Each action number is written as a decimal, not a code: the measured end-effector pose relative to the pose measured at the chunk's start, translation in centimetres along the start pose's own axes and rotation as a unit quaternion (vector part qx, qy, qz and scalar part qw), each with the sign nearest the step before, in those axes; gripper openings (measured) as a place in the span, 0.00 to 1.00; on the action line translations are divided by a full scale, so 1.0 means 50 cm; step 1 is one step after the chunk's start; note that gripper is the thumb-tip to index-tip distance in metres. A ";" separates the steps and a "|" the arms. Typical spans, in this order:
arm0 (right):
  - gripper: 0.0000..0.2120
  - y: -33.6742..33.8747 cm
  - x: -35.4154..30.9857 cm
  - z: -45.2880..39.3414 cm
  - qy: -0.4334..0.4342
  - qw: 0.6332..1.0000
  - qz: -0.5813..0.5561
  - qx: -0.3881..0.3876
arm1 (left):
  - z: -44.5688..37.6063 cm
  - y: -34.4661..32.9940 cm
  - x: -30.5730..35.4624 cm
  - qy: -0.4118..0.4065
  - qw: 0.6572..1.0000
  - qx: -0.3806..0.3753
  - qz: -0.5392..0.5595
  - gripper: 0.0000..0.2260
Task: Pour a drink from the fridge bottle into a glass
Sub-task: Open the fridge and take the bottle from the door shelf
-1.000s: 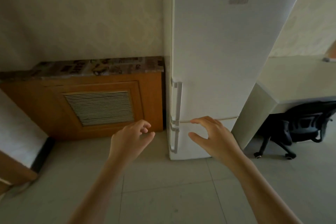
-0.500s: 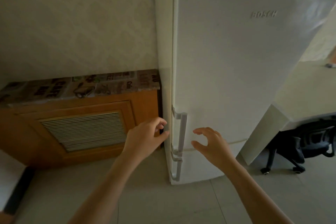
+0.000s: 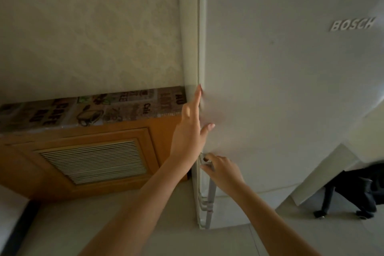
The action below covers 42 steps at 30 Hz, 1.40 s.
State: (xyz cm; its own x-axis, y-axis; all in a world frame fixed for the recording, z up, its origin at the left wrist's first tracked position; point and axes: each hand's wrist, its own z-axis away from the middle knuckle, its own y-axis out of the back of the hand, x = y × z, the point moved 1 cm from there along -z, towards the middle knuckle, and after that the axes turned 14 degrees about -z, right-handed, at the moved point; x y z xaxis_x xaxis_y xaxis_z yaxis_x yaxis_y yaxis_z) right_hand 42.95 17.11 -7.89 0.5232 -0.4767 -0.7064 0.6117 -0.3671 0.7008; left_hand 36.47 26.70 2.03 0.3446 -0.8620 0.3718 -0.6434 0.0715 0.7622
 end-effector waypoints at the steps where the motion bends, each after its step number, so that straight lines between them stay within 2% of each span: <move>1: 0.11 -0.001 0.002 -0.003 0.008 1.000 0.006 0.000 | -0.001 -0.004 -0.006 -0.004 1.000 0.011 0.013 0.40; 6: 0.09 0.005 0.000 -0.002 0.030 0.999 0.039 0.014 | -0.016 -0.015 -0.033 -0.038 0.998 0.030 0.048 0.38; 19: 0.09 -0.008 -0.017 0.006 -0.055 0.997 0.033 0.043 | -0.022 -0.001 -0.049 -0.078 0.991 0.003 0.109 0.36; 24: 0.09 -0.003 -0.001 0.091 -0.071 0.997 0.029 0.024 | 0.019 0.014 -0.046 -0.153 0.979 -0.018 0.135 0.38; 28: 0.12 0.016 0.023 0.214 -0.104 0.994 0.035 0.027 | 0.081 0.044 -0.009 -0.239 0.949 -0.068 0.193 0.38; 30: 0.18 0.024 0.032 0.276 -0.138 0.988 0.056 0.043 | 0.106 0.055 0.026 -0.269 0.929 -0.126 0.223 0.36; 32: 0.21 0.027 0.041 0.334 -0.168 0.981 0.074 0.057 | 0.131 0.055 0.072 -0.298 0.919 -0.140 0.218 0.35; 34: 0.21 0.028 0.048 0.390 -0.200 0.975 0.059 0.075 | 0.162 0.049 0.122 -0.338 0.907 -0.145 0.203 0.37; 38: 0.17 0.043 0.067 0.499 -0.219 0.965 -0.004 0.147 | 0.229 0.055 0.217 -0.397 0.892 -0.088 0.195 0.36; 42: 0.34 0.069 0.103 0.602 -0.255 0.928 -0.007 0.272 | 0.277 0.051 0.303 -0.441 0.860 -0.067 0.247 0.30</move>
State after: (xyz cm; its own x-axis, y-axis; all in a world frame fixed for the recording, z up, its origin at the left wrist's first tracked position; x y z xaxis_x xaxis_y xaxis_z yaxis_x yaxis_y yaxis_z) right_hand 29.90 -10.66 -6.13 0.0828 -0.7337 -0.6744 0.1533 -0.6593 0.7361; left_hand 30.59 6.87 2.29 -0.6393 -0.7510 0.1653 -0.4581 0.5446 0.7025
